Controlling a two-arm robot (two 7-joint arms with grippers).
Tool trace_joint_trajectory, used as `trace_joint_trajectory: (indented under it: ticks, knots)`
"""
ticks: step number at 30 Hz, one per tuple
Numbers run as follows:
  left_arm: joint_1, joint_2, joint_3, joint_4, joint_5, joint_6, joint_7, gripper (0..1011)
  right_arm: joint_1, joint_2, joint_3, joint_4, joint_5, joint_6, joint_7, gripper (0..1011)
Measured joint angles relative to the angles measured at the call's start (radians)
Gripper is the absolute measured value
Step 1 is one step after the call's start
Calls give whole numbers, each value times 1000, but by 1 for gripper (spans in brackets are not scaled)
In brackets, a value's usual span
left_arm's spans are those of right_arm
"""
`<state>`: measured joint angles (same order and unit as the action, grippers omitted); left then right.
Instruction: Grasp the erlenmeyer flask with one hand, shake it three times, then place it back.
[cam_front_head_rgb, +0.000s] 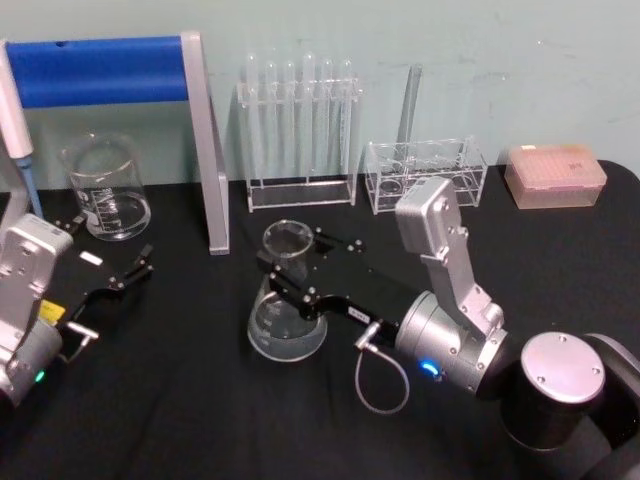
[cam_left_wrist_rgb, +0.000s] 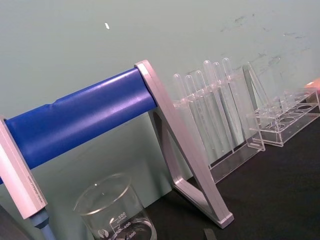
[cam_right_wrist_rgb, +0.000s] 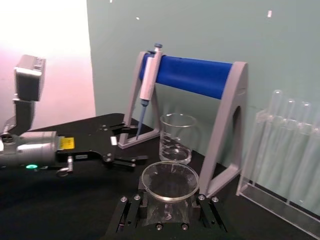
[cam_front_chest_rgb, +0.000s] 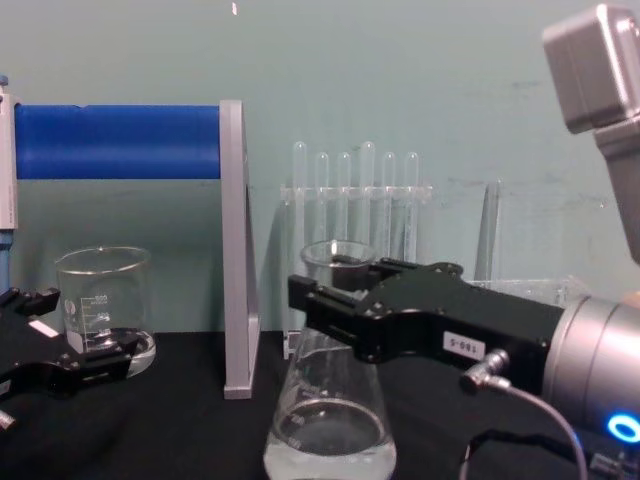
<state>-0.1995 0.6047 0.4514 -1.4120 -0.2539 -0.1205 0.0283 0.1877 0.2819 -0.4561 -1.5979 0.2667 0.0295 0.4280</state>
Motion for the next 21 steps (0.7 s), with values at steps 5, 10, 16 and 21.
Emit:
trace_joint_trajectory:
  ticks: [5, 10, 16, 21]
  knots:
    - [0, 0, 0, 0, 0, 0, 0, 1001, 4, 8, -17, -3, 6, -1, 6, 449]
    - [0, 0, 0, 0, 0, 0, 0, 1001, 8, 10, -17, -1, 10, -3, -2, 449]
    - [0, 0, 0, 0, 0, 0, 0, 1001, 14, 11, 17, 15, 15, -5, -46, 450]
    - [0, 0, 0, 0, 0, 0, 0, 1001, 19, 9, 55, 29, 19, -7, -82, 450]
